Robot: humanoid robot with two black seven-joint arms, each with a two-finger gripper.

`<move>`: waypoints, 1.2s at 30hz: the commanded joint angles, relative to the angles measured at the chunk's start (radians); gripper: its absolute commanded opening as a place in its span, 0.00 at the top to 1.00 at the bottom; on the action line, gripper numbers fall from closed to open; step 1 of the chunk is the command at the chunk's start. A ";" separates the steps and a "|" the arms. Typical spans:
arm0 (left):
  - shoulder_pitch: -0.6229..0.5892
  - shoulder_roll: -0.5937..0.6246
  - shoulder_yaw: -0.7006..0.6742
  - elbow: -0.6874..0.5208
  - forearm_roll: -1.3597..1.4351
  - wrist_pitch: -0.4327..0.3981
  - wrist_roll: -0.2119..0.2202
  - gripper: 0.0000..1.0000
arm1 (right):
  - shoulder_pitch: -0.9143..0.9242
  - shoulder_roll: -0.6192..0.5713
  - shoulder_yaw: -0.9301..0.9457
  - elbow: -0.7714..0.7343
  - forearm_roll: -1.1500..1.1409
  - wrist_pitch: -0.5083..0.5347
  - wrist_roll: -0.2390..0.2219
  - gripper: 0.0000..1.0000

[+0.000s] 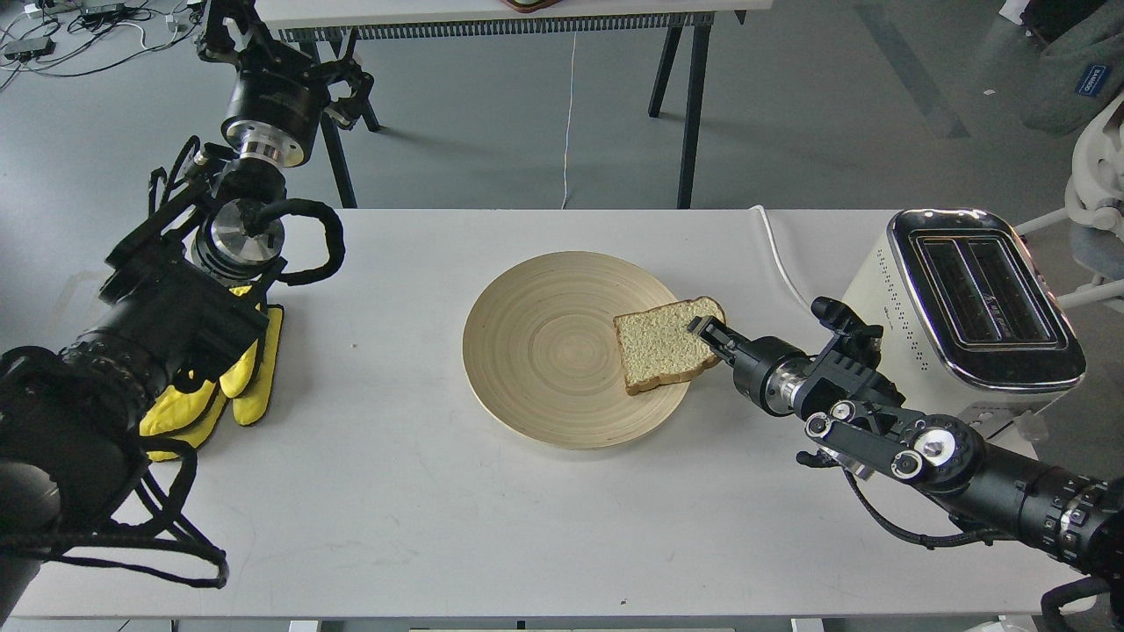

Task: Put bread in toaster with right arm
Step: 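Move the right gripper to the bread slice on the plate and grasp it, then lift the bread slice off the plate and carry it above the toaster, then lower the bread slice into the toaster slot with the right gripper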

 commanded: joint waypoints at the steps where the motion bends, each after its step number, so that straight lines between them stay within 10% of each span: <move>1: 0.000 0.000 0.000 0.000 0.000 0.000 0.000 0.00 | 0.035 -0.020 0.002 0.025 0.000 -0.001 -0.002 0.89; 10: 0.000 0.000 -0.001 0.000 0.000 0.000 0.000 0.00 | 0.106 -0.153 0.002 0.157 0.002 0.013 -0.001 0.88; 36: 0.000 -0.002 0.008 0.000 0.002 0.000 0.000 0.00 | 0.339 -1.046 -0.147 0.606 -0.313 0.083 -0.028 0.88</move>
